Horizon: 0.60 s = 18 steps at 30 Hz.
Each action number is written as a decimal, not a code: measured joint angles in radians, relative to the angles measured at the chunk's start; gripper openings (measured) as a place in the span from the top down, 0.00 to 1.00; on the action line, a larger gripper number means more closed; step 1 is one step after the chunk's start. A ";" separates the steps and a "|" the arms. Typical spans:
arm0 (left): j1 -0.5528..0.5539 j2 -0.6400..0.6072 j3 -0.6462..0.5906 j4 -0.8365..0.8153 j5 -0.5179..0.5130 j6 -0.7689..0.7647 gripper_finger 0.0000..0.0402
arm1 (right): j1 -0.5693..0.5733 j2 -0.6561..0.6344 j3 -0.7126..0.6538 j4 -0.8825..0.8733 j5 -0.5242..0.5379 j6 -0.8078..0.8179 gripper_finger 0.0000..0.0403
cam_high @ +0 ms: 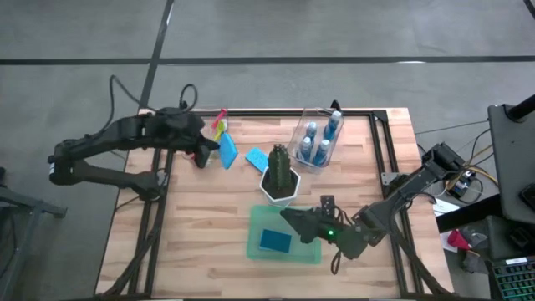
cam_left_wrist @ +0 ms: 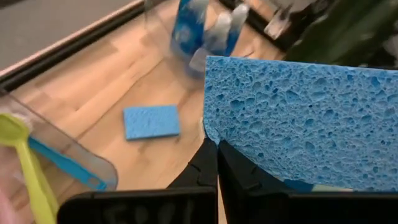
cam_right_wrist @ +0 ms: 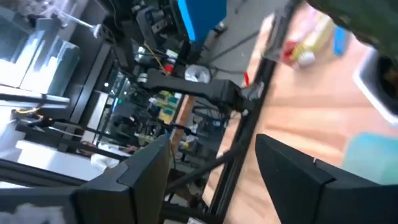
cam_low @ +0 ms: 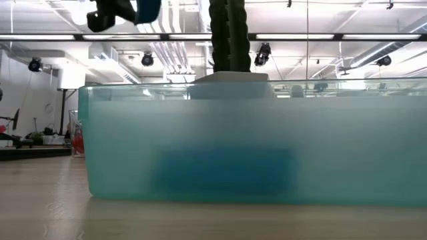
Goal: Pick & Place Kitchen Sink Supplies
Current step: Stack the sponge on top of the sponge in the green bin
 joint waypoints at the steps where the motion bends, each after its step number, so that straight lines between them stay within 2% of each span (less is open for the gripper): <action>1: -0.011 -0.012 0.000 0.006 -0.010 -0.005 1.00 | -0.004 0.010 0.000 0.028 0.001 -0.040 0.42; 7: -0.092 -0.051 0.007 0.012 -0.160 -0.022 1.00 | -0.030 0.097 0.070 0.094 0.039 -0.192 0.41; 13: -0.226 -0.068 0.008 0.053 -0.404 -0.058 1.00 | -0.038 0.182 0.224 0.099 0.168 -0.414 0.43; 18: -0.387 -0.056 0.037 0.113 -0.620 0.015 1.00 | -0.051 0.231 0.367 0.099 0.234 -0.654 0.42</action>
